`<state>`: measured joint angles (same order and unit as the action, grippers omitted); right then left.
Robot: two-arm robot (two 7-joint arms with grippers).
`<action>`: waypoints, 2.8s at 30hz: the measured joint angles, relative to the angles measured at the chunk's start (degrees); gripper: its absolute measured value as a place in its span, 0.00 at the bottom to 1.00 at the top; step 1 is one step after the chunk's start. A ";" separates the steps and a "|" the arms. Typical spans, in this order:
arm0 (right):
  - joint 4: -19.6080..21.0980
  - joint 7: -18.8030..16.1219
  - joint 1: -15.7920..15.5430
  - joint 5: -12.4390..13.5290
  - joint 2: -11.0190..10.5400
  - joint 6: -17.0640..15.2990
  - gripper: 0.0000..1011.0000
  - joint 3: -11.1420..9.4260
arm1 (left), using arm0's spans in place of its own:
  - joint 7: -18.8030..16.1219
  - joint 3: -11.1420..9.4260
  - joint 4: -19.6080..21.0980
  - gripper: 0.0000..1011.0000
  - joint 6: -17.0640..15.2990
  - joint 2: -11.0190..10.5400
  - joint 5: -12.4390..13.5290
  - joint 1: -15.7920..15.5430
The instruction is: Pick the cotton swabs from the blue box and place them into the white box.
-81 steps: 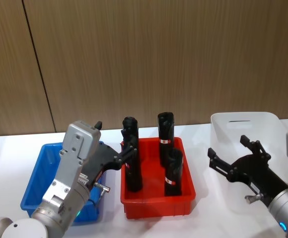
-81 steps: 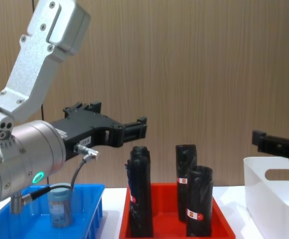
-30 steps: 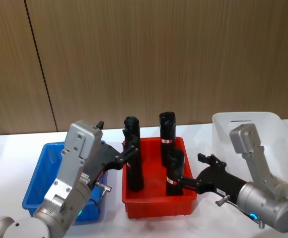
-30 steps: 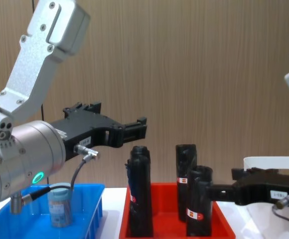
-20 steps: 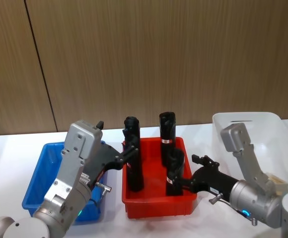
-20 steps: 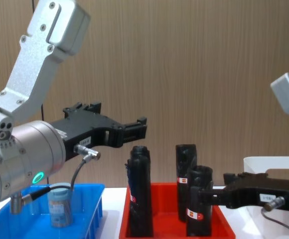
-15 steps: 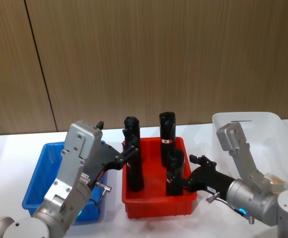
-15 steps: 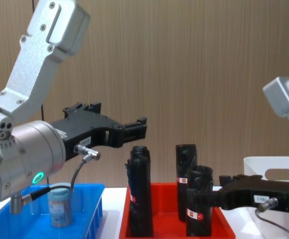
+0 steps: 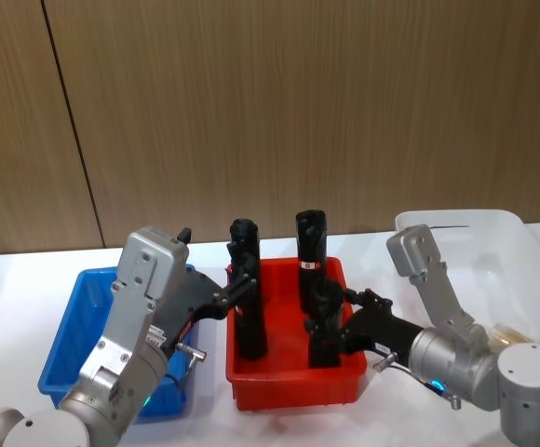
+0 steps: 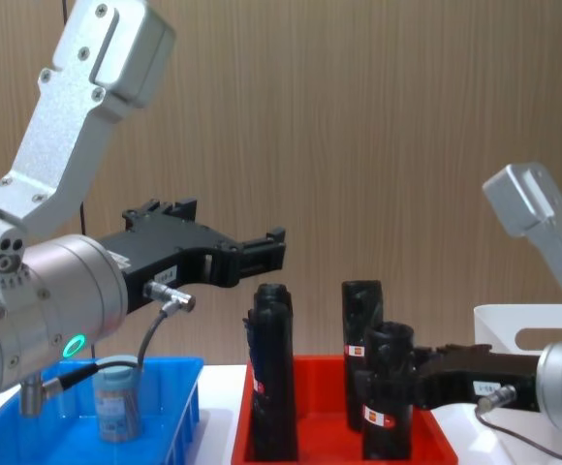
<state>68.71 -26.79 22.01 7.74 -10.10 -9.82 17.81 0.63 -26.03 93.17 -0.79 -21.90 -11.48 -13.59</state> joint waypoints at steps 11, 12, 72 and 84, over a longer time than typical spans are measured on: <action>-2.74 0.04 1.76 -0.36 0.71 0.70 0.64 0.13 | 0.00 0.00 0.00 0.99 0.00 0.00 0.00 0.00; -2.82 0.04 1.81 -0.36 0.73 0.73 0.59 0.13 | 0.00 0.00 0.00 0.99 0.00 0.00 0.00 0.00; 8.80 10.63 3.33 1.28 -7.84 1.14 0.37 -9.39 | -0.01 0.00 0.00 0.99 0.00 0.00 0.00 0.00; 0.23 12.22 5.17 0.31 -7.40 2.53 0.37 -9.32 | -0.01 0.00 0.00 0.99 0.00 0.00 0.00 0.00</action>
<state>68.94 -14.57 27.18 8.05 -17.50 -7.29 8.49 0.62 -26.03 93.18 -0.79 -21.90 -11.48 -13.59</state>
